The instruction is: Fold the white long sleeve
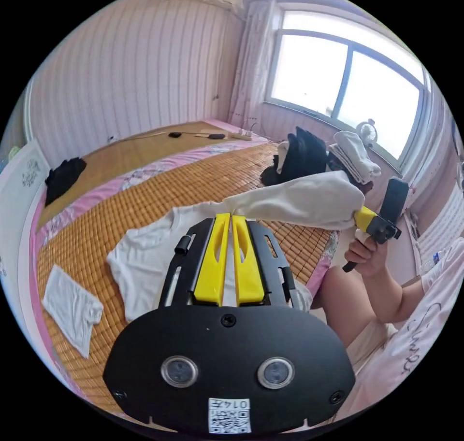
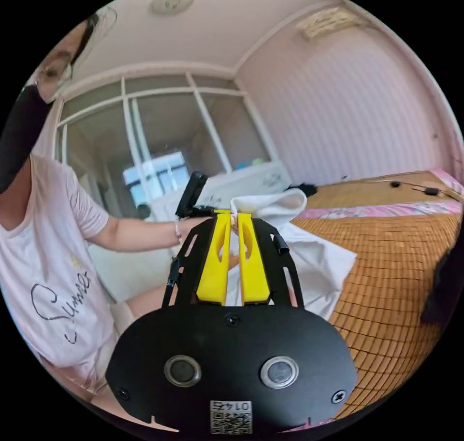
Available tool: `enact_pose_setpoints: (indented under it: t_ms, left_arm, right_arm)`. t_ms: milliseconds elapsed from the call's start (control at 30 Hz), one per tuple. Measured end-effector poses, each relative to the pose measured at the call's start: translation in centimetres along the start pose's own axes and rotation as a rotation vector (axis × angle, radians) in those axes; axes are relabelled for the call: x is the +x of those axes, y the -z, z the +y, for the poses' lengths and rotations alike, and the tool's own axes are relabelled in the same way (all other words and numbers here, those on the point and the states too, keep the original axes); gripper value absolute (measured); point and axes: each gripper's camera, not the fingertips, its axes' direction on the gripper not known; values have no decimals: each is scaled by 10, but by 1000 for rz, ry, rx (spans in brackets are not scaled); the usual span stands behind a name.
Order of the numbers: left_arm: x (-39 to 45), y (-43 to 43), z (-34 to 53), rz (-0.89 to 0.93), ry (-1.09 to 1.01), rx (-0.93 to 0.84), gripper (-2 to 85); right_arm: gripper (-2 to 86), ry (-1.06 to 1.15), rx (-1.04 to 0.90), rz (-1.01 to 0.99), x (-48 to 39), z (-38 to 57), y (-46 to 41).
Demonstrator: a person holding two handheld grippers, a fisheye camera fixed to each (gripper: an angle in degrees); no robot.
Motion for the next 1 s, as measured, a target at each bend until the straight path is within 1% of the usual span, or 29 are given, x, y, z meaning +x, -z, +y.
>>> enact_pose_setpoints:
  t_ms: [67, 100, 167, 267, 333, 400, 500, 567, 667, 700, 767, 800, 833, 900, 967, 1000]
  left_arm:
    - [-45, 22, 75, -75, 117, -114, 55]
    - [-55, 27, 93, -87, 153, -139, 62]
    - [-85, 45, 158, -58, 300, -210, 65]
    - [-96, 66, 208, -51, 384, -227, 55]
    - [-96, 74, 220, -48, 408, -229, 52]
    - [-89, 76, 221, -24, 396, -228, 48]
    - [-58, 64, 204, 20, 298, -232, 49]
    - [-28, 42, 185, 12, 200, -250, 72]
    - [-7, 8, 168, -63, 117, -303, 97]
    - [-5, 1, 166, -77, 103, -317, 99]
    - [-5, -21, 162, -142, 42, -408, 85]
    - [-6, -23, 162, -147, 34, -419, 80]
    - [-7, -16, 161, -147, 16, -379, 63]
    - [-12, -8, 158, -104, 8, -390, 32]
    - [-17, 10, 155, -63, -6, -387, 6]
    - [-17, 16, 154, -59, -18, -384, 2]
  right_arm:
    - [58, 30, -279, -12, -33, 38, -93]
    - [62, 34, -344, -18, -39, 52, -113]
    - [70, 20, -531, -24, -56, 106, -171]
    - [70, -19, -622, 4, -63, 156, -206]
    - [70, -34, -660, 35, -59, 175, -220]
    - [70, -44, -682, 101, -47, 186, -231]
    - [71, -33, -719, 253, -15, 194, -252]
    - [75, -15, -732, 393, 21, 190, -272]
    - [84, -28, -749, 516, 77, 182, -305]
    - [88, -41, -753, 525, 90, 181, -312]
    - [108, -90, -780, 565, 137, 174, -343]
    - [109, -93, -787, 587, 147, 174, -351]
    - [112, -91, -801, 627, 165, 175, -366]
    - [107, -67, -840, 678, 186, 180, -389]
    - [63, 6, -937, 718, 207, 197, -415]
    - [39, 29, -957, 720, 211, 201, -419]
